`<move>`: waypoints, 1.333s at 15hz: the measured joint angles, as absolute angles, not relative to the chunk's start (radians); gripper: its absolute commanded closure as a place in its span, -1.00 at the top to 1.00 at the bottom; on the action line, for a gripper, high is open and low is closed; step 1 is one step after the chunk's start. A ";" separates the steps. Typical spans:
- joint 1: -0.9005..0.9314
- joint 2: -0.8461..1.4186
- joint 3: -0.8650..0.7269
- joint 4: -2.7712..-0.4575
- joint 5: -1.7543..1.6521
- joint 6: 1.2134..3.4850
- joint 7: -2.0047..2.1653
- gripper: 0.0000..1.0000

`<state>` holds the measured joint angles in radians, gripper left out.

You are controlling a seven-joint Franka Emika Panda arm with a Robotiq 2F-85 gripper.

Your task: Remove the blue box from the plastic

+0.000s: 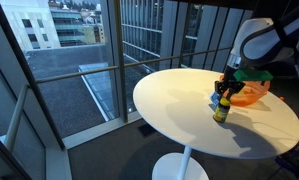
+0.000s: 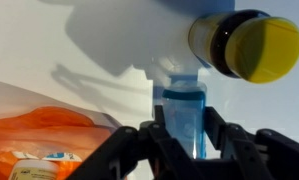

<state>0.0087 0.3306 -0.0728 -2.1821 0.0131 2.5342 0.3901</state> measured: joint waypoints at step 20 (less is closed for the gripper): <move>0.009 0.359 -0.086 -2.147 0.014 2.532 0.390 1.00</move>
